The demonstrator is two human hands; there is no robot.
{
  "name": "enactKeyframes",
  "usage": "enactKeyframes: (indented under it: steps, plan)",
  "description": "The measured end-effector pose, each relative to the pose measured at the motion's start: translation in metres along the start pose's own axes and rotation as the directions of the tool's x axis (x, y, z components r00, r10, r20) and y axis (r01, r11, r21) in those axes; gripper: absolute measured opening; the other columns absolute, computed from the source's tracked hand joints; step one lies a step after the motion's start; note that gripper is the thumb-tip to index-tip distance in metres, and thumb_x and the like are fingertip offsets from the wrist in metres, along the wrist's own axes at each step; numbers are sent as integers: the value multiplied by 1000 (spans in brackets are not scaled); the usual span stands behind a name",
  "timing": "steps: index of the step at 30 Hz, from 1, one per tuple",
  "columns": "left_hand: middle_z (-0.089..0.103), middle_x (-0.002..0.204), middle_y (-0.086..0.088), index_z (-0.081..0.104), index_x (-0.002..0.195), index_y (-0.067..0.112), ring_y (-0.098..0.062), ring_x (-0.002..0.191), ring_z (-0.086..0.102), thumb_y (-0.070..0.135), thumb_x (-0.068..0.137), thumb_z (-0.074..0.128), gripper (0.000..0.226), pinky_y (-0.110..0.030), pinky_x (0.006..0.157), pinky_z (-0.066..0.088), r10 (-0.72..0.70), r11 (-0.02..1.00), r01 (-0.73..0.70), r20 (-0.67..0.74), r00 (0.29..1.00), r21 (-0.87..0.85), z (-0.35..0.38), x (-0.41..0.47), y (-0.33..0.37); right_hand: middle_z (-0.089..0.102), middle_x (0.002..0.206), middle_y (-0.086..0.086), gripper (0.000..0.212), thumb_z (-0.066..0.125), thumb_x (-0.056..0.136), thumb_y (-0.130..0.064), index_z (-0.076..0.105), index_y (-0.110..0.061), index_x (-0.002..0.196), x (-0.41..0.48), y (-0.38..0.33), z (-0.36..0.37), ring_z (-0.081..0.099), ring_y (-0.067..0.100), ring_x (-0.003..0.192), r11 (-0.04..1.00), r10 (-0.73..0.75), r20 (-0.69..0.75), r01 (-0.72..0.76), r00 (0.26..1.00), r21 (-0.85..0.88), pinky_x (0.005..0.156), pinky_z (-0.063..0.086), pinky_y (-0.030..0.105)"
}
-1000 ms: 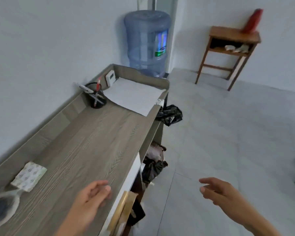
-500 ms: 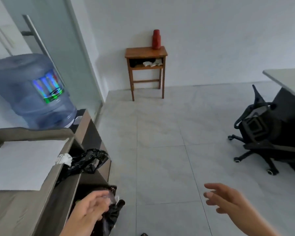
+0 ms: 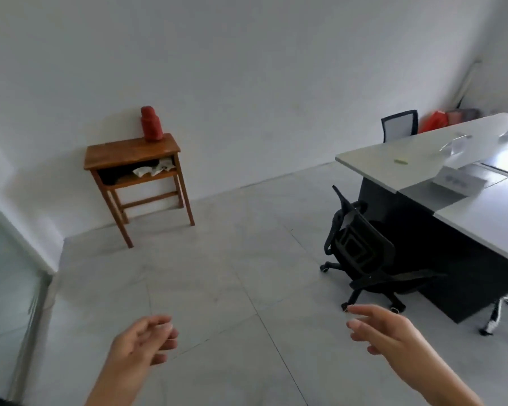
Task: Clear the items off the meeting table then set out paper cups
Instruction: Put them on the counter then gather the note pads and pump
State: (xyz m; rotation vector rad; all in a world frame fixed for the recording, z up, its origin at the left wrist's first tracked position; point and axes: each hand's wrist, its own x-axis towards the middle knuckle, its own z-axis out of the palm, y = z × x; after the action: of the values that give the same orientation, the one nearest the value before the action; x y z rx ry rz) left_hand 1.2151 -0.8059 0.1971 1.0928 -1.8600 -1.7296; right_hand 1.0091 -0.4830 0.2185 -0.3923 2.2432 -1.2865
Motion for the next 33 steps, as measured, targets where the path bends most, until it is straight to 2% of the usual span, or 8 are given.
enactKeyframes:
  steps: [7, 10, 14, 17, 21, 24, 30, 33]
  plan:
    - [78, 74, -5, 69, 92, 10, -22, 69, 70, 7, 89, 65, 6, -34, 64, 51, -18, 996, -1, 218, 976, 88, 47, 139, 39, 77, 92, -2, 19, 65, 89, -28, 66, -30, 108, 105, -18, -11, 72, 12, 85, 993, 110, -48, -108, 993, 36, 78, 56, 31]
    - [77, 71, -1, 68, 93, 9, -23, 71, 69, 10, 89, 66, 5, -33, 63, 51, -40, 993, 15, 206, 978, 119, 63, 209, 57, 76, 91, -2, 18, 65, 89, -27, 66, -30, 107, 173, -26, -13, 72, 10, 84, 992, 121, -64, -119, 991, 29, 79, 56, 32]
    - [78, 73, -3, 68, 95, 10, -25, 73, 70, 25, 71, 68, 29, -34, 64, 52, -43, 990, 14, 202, 978, 140, 87, 303, 90, 76, 86, -6, 18, 66, 89, -28, 66, -33, 106, 281, -51, -16, 71, 4, 79, 995, 94, -77, -91, 993, 35, 74, 55, 27]
    - [77, 73, -1, 67, 94, 12, -27, 79, 69, 9, 90, 65, 6, -36, 68, 52, -35, 988, 5, 196, 980, 155, 104, 375, 121, 75, 88, -4, 19, 66, 89, -29, 65, -32, 107, 369, -86, -20, 70, 3, 79, 998, 55, -61, -55, 997, 3, 71, 53, 23]
    - [77, 80, -1, 68, 95, 15, -26, 82, 70, 7, 91, 59, 12, -37, 71, 53, -35, 986, 12, 140, 989, 163, 113, 460, 142, 74, 93, -9, 22, 67, 86, -39, 64, -39, 108, 480, -129, -25, 70, 3, 84, 998, 31, -22, -32, 999, -58, 83, 56, 29]
    - [77, 82, -8, 68, 93, 13, -27, 79, 70, 5, 91, 59, 13, -36, 69, 52, -66, 990, 54, 96, 993, 130, 114, 525, 146, 76, 93, -7, 23, 67, 86, -35, 64, -36, 109, 553, -159, -23, 71, 2, 83, 998, 25, 22, -24, 999, -59, 86, 56, 34]
    - [75, 81, -7, 67, 93, 17, -25, 84, 69, 12, 92, 60, 8, -34, 69, 53, -93, 979, 74, 92, 991, 192, 139, 693, 162, 74, 98, -8, 27, 66, 86, -39, 63, -36, 113, 703, -182, -14, 69, 6, 90, 992, 74, -29, -77, 997, -101, 90, 55, 38]
    - [72, 89, -4, 65, 96, 22, -21, 89, 68, 21, 88, 66, 8, -32, 76, 51, -47, 956, -8, 180, 982, 294, 164, 779, 187, 71, 100, -12, 30, 65, 85, -44, 59, -40, 115, 765, -199, -10, 68, 0, 90, 983, 131, -46, -136, 990, -127, 87, 55, 28]
